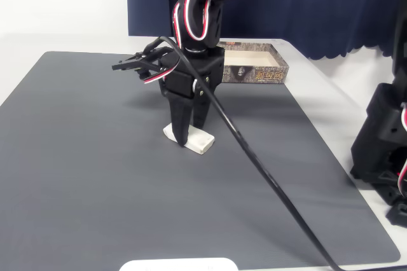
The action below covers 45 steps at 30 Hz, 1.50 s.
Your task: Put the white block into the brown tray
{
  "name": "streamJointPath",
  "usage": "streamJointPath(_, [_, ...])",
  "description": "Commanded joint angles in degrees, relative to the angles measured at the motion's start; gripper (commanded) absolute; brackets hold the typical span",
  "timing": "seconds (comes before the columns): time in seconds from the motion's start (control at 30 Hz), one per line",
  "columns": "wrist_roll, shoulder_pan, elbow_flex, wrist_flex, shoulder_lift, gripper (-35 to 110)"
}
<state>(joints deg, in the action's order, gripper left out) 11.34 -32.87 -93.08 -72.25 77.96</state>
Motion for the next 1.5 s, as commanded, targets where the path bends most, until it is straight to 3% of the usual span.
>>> streamJointPath(0.0, [-0.5, 0.6, 0.4, -0.4, 0.5, 15])
streamJointPath(0.47, [-3.4, -1.3, 0.3, -4.5, 13.8, 13])
streamJointPath(0.77, [-9.6, -12.6, 7.7, -12.3, 17.6, 11])
streamJointPath(1.2, [-25.4, -38.1, 27.8, -19.5, 6.5, 11])
streamJointPath(1.47, [-28.6, -43.6, 47.0, -19.9, -10.3, 12])
